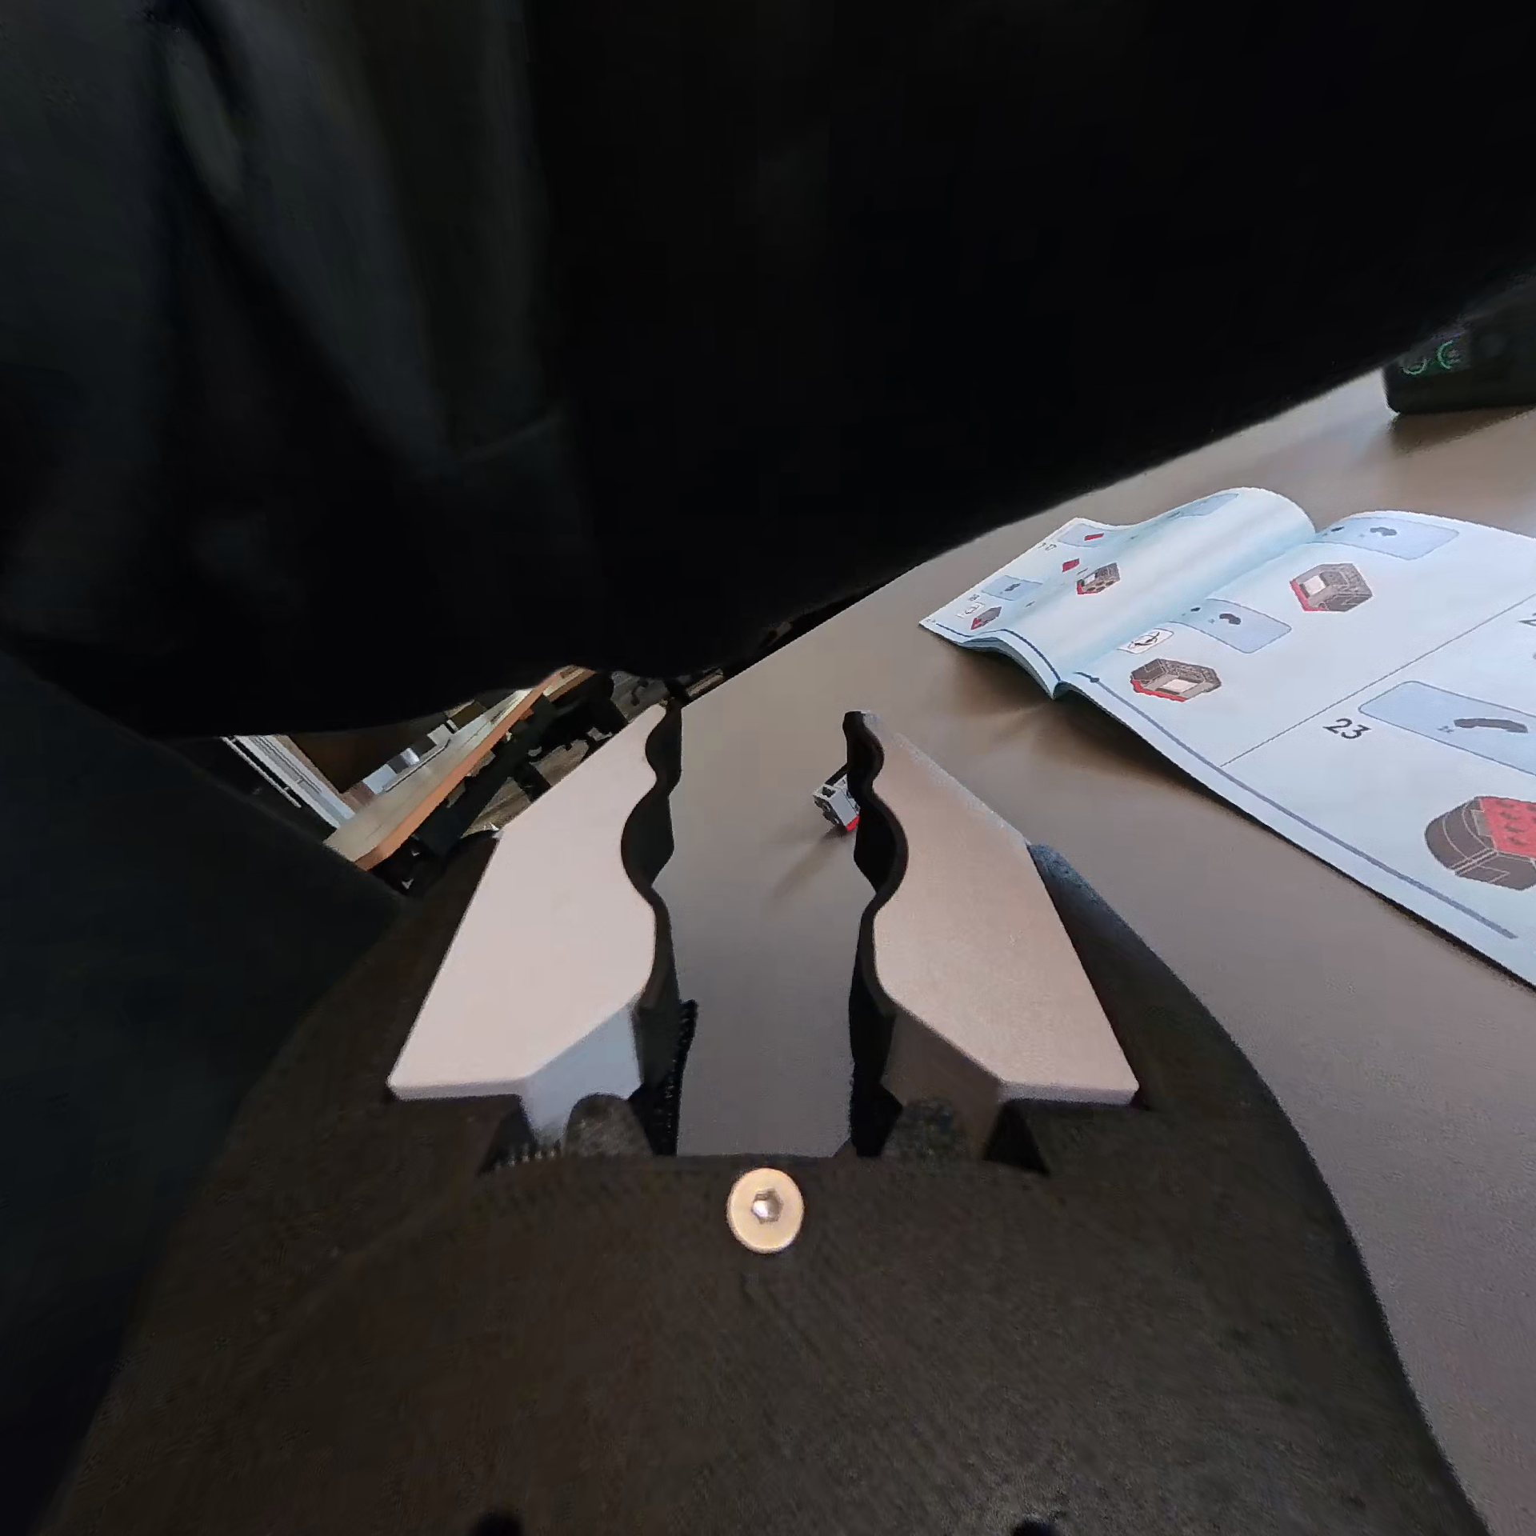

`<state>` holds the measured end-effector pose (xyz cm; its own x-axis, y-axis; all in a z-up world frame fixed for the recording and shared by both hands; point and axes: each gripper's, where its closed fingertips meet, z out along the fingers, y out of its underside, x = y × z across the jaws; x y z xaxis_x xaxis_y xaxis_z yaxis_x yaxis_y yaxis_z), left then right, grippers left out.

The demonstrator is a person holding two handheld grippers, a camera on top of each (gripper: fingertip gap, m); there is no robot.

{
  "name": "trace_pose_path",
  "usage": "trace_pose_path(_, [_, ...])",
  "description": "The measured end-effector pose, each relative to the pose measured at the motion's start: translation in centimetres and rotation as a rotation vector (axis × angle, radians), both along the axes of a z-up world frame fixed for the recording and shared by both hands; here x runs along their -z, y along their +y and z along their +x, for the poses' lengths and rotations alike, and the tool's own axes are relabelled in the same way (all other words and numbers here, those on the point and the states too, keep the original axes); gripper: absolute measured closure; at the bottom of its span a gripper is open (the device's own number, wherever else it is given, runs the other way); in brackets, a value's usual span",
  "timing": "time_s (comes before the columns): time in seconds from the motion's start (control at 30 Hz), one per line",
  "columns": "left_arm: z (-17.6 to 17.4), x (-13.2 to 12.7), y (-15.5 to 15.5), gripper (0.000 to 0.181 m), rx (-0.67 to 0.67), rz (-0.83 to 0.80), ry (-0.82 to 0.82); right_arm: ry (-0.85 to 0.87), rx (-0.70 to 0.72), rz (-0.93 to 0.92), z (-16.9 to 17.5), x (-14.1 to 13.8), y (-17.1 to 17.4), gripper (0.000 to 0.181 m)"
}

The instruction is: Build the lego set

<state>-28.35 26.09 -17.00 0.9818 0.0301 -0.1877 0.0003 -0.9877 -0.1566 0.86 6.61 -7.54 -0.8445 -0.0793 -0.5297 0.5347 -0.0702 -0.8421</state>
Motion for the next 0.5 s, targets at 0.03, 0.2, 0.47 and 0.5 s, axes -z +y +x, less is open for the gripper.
trace_pose_path(0.03, [-0.2,0.2,0.0,0.150,-0.006,-0.005,-0.014,-0.001,0.000,-0.001,0.0,0.0,0.0,0.142])
trace_pose_path(0.2, [-0.6,1.2,-0.5,0.152,-0.027,-0.056,-0.065,-0.003,-0.003,-0.002,0.0,0.0,0.0,0.142])
trace_pose_path(0.47, [0.0,1.7,-0.9,0.168,-0.068,-0.080,-0.148,0.003,-0.004,0.000,0.1,0.0,0.0,0.142])
trace_pose_path(0.5, [0.0,1.7,-0.9,0.168,-0.075,-0.080,-0.150,0.004,-0.003,0.000,0.1,0.0,0.0,0.142])
